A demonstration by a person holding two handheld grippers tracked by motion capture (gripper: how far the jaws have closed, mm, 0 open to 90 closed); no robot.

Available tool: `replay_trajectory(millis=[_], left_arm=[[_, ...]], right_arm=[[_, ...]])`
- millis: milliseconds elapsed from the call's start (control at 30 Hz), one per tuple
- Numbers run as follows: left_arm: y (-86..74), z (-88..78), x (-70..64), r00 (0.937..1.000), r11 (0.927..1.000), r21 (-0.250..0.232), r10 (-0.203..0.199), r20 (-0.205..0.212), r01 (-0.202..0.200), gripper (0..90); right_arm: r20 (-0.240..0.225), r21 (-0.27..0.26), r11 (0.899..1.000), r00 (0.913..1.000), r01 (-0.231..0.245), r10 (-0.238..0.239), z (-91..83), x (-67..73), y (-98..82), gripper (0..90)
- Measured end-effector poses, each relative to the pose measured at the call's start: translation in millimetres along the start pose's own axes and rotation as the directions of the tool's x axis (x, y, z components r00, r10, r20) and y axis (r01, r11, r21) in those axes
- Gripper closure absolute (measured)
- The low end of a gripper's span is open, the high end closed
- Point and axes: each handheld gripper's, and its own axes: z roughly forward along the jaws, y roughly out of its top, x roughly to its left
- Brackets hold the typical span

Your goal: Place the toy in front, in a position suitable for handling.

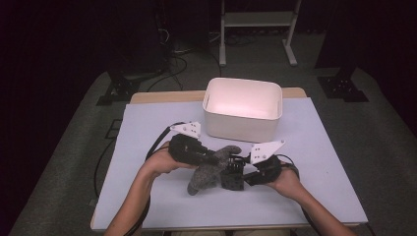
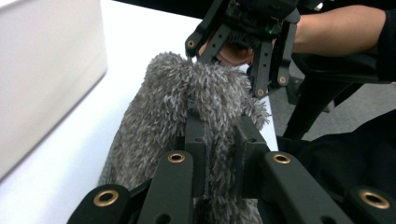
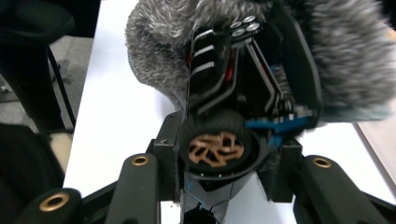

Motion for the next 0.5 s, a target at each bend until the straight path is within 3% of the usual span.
replay_trajectory(millis=[167,300,400,500], left_arm=[[3.1,-18.9,-4.5,0.9993,0.9999,-0.007,0.013,-0.036,-0.014,79.3],[1.1,-19.4,-5.0,0.9992,0.9999,-0.002,0.016,-0.036,-0.016,79.3],[-2.4,-15.8,-3.2,0.9996,0.9999,-0.011,0.011,-0.025,-0.011,79.3],[-3.0,-9.3,-2.4,1.0,0.9996,-0.028,0.004,-0.004,-0.004,79.3]], right_arm=[[-0.024,-0.019,1.0,0.9996,0.014,-0.015,22.1,-0.2,15.1,56.0],[-0.04,0.003,0.999,0.9985,0.038,-0.038,36.3,2.9,22.1,55.9],[-0.04,0.021,0.999,0.9988,0.029,-0.028,32.3,0.8,21.0,55.3],[-0.04,0.006,1.0,0.9991,0.015,-0.015,22.9,-2.1,17.8,55.1]])
